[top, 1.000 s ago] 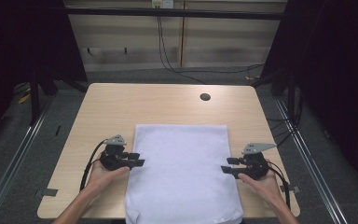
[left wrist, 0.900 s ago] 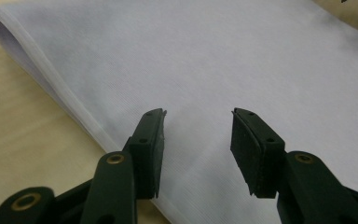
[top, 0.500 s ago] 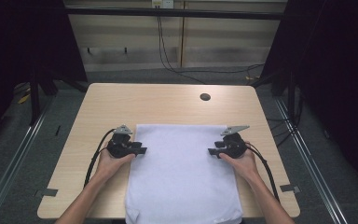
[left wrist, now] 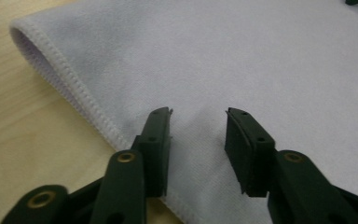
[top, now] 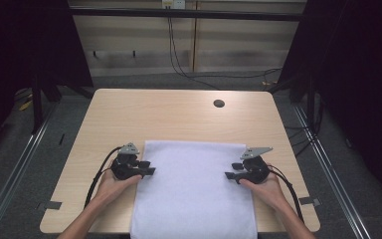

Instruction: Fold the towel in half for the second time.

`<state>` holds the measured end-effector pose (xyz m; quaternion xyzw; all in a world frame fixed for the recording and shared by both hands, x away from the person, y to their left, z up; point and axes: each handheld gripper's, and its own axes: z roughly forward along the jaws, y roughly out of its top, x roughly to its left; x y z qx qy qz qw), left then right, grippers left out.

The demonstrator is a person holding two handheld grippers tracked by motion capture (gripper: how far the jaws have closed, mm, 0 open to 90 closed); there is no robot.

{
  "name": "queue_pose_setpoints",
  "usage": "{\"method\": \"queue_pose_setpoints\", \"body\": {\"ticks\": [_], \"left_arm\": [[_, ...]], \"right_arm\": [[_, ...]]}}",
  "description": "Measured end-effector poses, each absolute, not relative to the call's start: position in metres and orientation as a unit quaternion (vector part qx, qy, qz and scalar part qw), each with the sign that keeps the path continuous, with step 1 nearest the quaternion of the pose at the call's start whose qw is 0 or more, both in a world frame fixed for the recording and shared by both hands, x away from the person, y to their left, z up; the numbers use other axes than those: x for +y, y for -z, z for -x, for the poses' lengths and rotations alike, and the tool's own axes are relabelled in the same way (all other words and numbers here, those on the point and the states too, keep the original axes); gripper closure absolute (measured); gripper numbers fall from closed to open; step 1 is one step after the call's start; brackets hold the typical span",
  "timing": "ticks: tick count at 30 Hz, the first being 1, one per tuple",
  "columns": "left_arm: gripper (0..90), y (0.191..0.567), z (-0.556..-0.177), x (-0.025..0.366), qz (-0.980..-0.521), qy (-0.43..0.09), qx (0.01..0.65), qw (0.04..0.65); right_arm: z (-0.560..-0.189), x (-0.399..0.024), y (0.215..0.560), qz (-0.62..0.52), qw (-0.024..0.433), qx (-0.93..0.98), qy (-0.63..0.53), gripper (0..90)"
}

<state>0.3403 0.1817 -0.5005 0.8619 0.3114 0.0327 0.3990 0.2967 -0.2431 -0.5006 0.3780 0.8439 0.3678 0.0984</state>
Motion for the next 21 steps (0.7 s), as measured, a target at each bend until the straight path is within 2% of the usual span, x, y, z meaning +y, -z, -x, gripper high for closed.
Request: {"method": "queue_pose_setpoints", "body": {"ticks": [3, 11, 15, 17, 19, 21], "left_arm": [[58.3, 0.499, -0.331, 0.177, -0.867, -0.046, 0.307, 0.389], [58.3, 0.498, -0.308, 0.184, -0.856, -0.004, 0.326, 0.401], [50.3, 0.496, -0.291, 0.184, -0.865, 0.011, 0.31, 0.393], [50.9, 0.493, -0.284, 0.183, -0.869, 0.016, 0.31, 0.384], [50.5, 0.49, -0.279, 0.184, -0.867, 0.045, 0.307, 0.391], [45.4, 0.484, -0.28, 0.186, -0.862, 0.035, 0.306, 0.402]], "right_arm": [[-0.29, -0.245, 0.501, -0.374, 0.098, 0.843, -0.374, 50.9], [-0.264, -0.247, 0.502, -0.345, 0.111, 0.855, -0.372, 50.1], [-0.251, -0.247, 0.499, -0.348, 0.095, 0.857, -0.368, 48.0], [-0.244, -0.247, 0.497, -0.355, 0.082, 0.856, -0.367, 47.3], [-0.238, -0.247, 0.497, -0.357, 0.079, 0.855, -0.369, 46.1], [-0.24, -0.248, 0.493, -0.363, 0.07, 0.855, -0.364, 41.9]]}}
